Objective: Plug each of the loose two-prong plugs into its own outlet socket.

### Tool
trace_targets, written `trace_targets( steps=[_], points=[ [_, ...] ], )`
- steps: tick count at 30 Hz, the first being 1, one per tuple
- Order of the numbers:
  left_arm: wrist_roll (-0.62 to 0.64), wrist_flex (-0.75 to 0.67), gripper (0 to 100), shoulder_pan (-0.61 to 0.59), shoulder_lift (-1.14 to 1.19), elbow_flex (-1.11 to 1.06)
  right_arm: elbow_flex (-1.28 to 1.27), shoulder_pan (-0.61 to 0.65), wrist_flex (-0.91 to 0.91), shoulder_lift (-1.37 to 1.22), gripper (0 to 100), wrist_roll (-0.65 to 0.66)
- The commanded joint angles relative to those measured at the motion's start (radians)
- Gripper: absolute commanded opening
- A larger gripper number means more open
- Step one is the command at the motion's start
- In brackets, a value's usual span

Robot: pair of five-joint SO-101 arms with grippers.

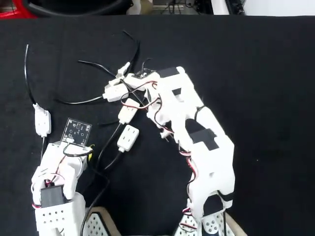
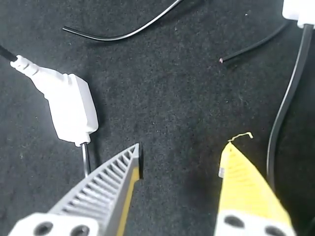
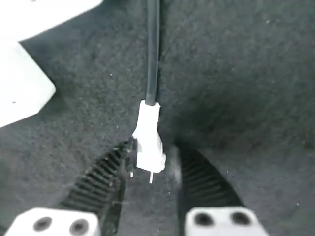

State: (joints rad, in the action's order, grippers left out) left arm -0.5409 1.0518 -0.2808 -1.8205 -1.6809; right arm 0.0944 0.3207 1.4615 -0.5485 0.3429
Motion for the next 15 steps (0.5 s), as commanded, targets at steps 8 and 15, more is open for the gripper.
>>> trace_targets(
  steps=[8, 15],
  points=[
    [-0.008, -0.003, 26, 0.015, 0.005, -0.019, -0.084, 0.103, -0.003, -0.004, 6.8, 0.000],
    [-0.008, -0.003, 26, 0.015, 0.005, -0.019, -0.101, 0.143, 0.002, -0.005, 11.3, -0.002]
  ],
)
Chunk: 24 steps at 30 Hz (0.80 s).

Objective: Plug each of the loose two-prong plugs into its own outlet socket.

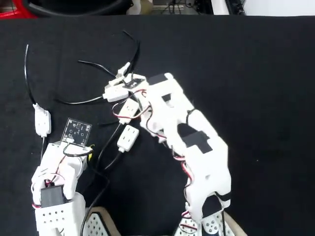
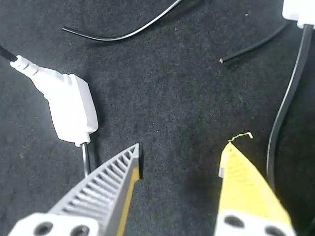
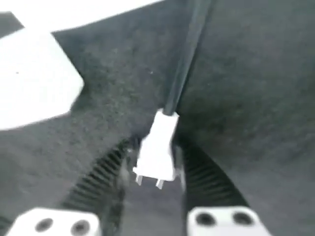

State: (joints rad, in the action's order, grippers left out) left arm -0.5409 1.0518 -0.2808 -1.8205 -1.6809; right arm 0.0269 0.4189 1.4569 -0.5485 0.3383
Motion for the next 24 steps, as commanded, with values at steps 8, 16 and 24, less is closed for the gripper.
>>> trace_targets(
  steps=[8, 16, 24],
  points=[
    [-0.008, -0.003, 26, 0.015, 0.005, -0.019, -0.024, 0.054, 0.006, 0.004, 11.0, 0.003],
    [-0.008, -0.003, 26, 0.015, 0.005, -0.019, 0.047, -0.014, 0.081, 0.119, 22.6, 0.003],
    [-0.008, -0.003, 26, 0.015, 0.005, -0.019, 0.007, -0.054, 0.066, 0.163, 22.1, 0.014]
  ],
)
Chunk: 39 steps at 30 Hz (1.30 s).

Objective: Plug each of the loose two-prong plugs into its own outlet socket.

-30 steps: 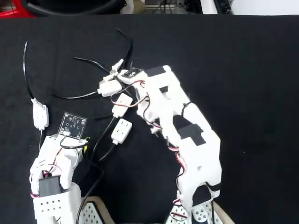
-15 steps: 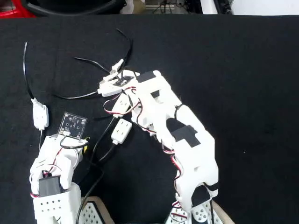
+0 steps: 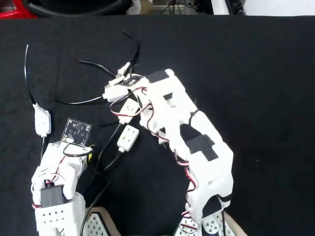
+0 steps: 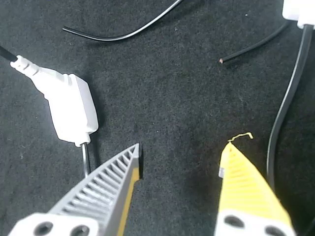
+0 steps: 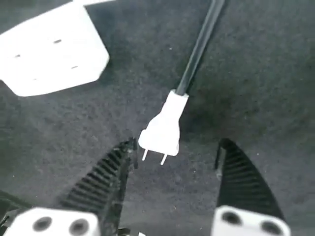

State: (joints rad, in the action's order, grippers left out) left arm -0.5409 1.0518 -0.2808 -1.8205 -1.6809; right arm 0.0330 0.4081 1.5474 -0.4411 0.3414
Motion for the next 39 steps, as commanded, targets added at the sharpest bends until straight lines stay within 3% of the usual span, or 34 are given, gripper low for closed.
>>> trace_targets(
  steps=[1, 9, 19, 32, 39],
  points=[
    [-0.008, -0.003, 26, 0.015, 0.005, -0.019, -0.021, -0.054, -0.051, 0.056, 20.9, 0.011],
    [-0.008, -0.003, 26, 0.015, 0.005, -0.019, -0.143, -0.061, -0.166, 0.056, 19.4, 0.040],
    [-0.008, -0.002, 26, 0.015, 0.005, -0.019, -0.196, 0.017, -0.164, 0.054, 19.4, 0.035],
    [-0.008, -0.002, 26, 0.015, 0.005, -0.019, -0.194, 0.020, -0.170, 0.054, 19.0, 0.015],
    [-0.008, -0.002, 26, 0.015, 0.005, -0.019, -0.189, 0.020, -0.215, 0.056, 0.8, 0.014]
  ],
)
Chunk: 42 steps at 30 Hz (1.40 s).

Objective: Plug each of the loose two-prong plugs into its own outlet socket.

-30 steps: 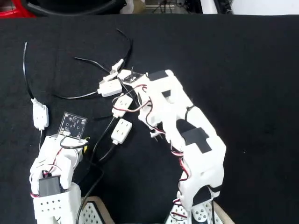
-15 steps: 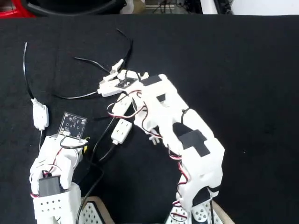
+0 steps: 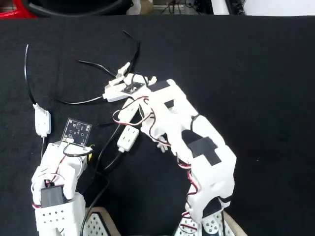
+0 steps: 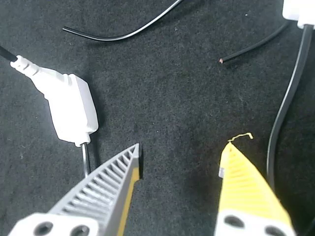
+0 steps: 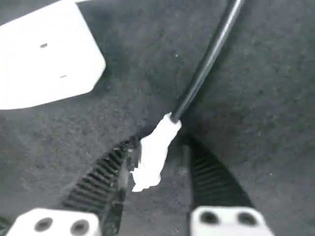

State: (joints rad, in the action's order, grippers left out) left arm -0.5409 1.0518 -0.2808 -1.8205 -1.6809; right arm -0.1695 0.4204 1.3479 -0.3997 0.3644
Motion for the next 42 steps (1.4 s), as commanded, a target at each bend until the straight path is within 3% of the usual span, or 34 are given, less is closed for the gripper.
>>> trace_targets(
  steps=[1, 12, 21, 29, 32, 35, 38, 42],
  points=[
    [-0.008, -0.002, 26, 0.015, 0.005, -0.019, 0.013, 0.008, -0.015, 0.016, 1.9, -0.009],
    [-0.008, -0.003, 26, 0.015, 0.005, -0.019, 0.120, 0.003, 0.071, 0.053, 1.1, -0.114],
    [0.003, -0.041, 26, 0.021, -0.002, -0.019, 0.002, 0.043, 0.106, 0.507, 1.1, -0.118],
    [0.308, -0.233, 26, 0.030, -0.002, 0.102, -0.205, 0.133, 0.049, 0.974, 1.1, -0.120],
    [0.417, -0.318, 26, 0.117, -0.002, 0.150, -0.341, 0.212, -0.087, 1.092, 1.1, -0.121],
    [0.417, -0.428, 26, 0.254, 0.003, 0.130, -0.470, 0.298, -0.209, 1.116, 1.1, -0.132],
    [0.420, -0.446, 26, 0.386, 0.000, 0.120, -0.547, 0.325, -0.288, 1.087, 1.1, -0.193],
    [0.422, -0.488, 26, 0.473, 0.000, 0.131, -0.588, 0.325, -0.344, 1.053, 1.1, -0.190]
  ],
)
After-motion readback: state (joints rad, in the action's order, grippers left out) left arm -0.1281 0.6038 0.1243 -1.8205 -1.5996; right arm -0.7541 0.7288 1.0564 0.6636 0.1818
